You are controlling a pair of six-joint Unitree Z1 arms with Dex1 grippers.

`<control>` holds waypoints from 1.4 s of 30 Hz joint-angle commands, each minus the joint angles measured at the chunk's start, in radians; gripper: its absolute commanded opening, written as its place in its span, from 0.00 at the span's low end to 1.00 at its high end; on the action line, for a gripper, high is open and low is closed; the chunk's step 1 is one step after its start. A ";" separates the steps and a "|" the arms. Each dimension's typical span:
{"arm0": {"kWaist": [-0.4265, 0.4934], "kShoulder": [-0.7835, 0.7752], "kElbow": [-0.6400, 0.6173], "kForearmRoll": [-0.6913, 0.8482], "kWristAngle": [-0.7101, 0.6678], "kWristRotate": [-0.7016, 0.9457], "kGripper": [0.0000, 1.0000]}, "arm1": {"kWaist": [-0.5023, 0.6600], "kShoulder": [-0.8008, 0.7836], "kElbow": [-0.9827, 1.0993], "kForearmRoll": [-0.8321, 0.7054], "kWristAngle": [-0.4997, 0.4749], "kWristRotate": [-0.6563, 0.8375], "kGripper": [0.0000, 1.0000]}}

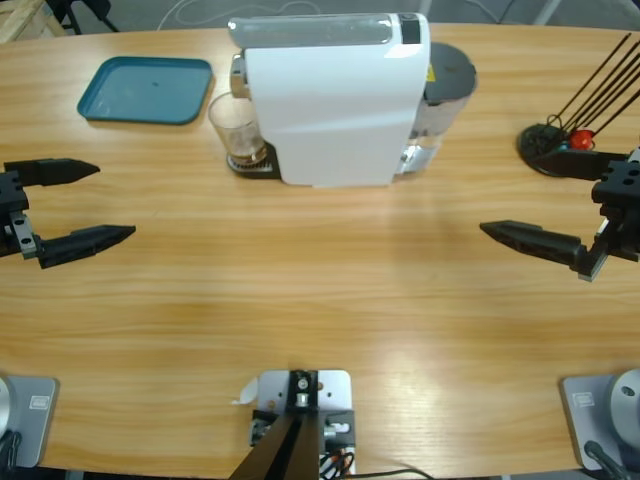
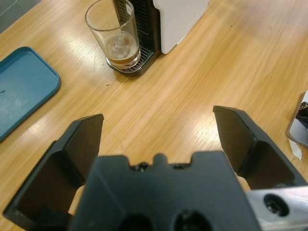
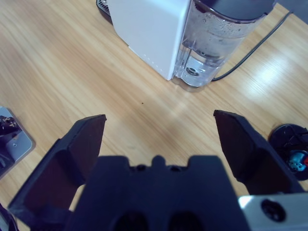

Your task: Pour coffee

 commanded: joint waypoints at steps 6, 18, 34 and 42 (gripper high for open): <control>0.142 0.036 -0.092 0.148 -0.232 0.008 1.00 | 0.010 0.040 0.041 -0.012 0.003 0.017 1.00; 0.204 0.203 -0.276 0.305 -0.136 0.346 1.00 | 0.010 0.070 0.036 -0.012 0.017 0.022 1.00; 0.326 0.571 -0.473 0.269 -0.410 0.588 1.00 | 0.010 0.100 0.014 0.024 0.019 0.025 1.00; 0.300 0.648 -0.543 0.269 -0.417 0.512 1.00 | -0.017 0.104 0.014 0.023 0.019 0.024 1.00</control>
